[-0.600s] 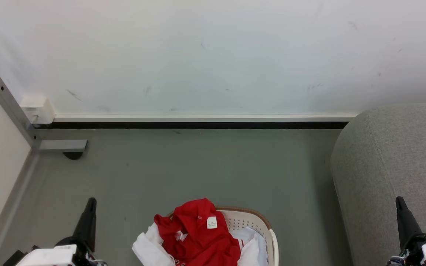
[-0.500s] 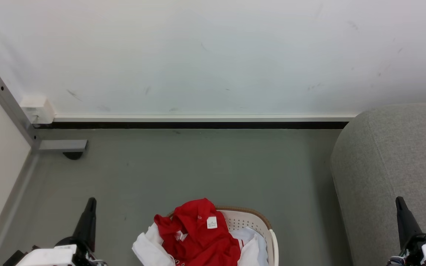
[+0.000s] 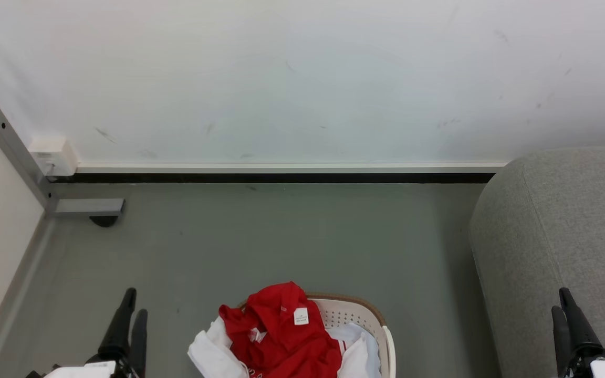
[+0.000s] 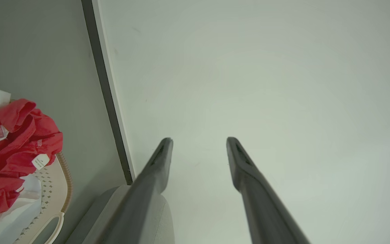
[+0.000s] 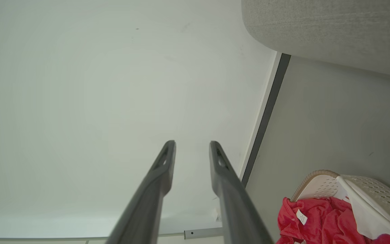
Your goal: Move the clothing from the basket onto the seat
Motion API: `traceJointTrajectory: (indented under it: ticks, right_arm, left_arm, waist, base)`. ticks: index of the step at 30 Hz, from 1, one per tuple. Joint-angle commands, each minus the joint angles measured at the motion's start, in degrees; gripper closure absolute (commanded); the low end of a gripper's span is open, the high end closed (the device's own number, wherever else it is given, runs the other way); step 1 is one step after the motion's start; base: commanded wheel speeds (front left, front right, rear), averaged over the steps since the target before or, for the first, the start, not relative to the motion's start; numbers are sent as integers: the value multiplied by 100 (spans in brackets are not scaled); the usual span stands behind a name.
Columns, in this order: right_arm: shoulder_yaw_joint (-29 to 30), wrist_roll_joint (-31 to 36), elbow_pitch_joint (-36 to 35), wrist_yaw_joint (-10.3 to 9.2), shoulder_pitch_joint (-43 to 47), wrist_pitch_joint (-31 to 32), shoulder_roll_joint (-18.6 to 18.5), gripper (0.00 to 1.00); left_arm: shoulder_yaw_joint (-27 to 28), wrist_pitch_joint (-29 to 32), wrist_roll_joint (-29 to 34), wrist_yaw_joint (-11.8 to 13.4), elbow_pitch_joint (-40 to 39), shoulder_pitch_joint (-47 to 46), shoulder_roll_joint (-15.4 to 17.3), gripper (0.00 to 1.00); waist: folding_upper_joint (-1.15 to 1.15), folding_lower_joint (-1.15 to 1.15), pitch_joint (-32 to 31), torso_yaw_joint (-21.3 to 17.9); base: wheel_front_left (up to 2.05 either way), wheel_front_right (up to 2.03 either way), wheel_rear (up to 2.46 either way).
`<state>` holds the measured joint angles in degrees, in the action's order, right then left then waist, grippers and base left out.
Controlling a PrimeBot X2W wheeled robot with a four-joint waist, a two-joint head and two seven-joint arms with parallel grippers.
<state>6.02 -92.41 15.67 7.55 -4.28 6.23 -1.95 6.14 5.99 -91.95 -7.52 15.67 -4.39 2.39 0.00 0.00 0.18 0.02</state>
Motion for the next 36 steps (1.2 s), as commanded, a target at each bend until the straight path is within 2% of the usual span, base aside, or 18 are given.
traceJointTrajectory:
  ticks: [1, 4, 9, 23, 36]
  right_arm:
    - [-27, 57, -100, 0, -84, -75, -54, 0]
    - [-92, 290, -112, -1, -66, -170, -93, 0]
    - [-117, 1067, -231, -1, -33, -311, -107, 0]
    - [-397, 3393, -570, -2, 140, -664, -187, 0]
    - [-497, 4731, -560, -4, 198, -924, -216, 0]
  left_arm:
    - [-40, -60, 40, -1, -99, -89, 25, 0]
    - [-72, -148, 149, 0, -108, -70, 26, 0]
    - [-70, -288, 672, 94, -181, -47, 29, 0]
    - [-458, -638, 2717, 550, -275, 110, 36, 0]
    - [-590, -906, 3928, 730, -286, 167, 45, 0]
  waist:
    - [0, 0, 0, 4]
    - [0, 0, 0, 8]
    - [0, 0, 2, 15]
    - [0, 0, -29, 41]
    - [0, 0, -49, 49]
  base:
    - [0, 0, 0]
    - [0, 0, 0]
    - [0, 0, 0]
    - [0, 0, 0]
    - [0, 0, 0]
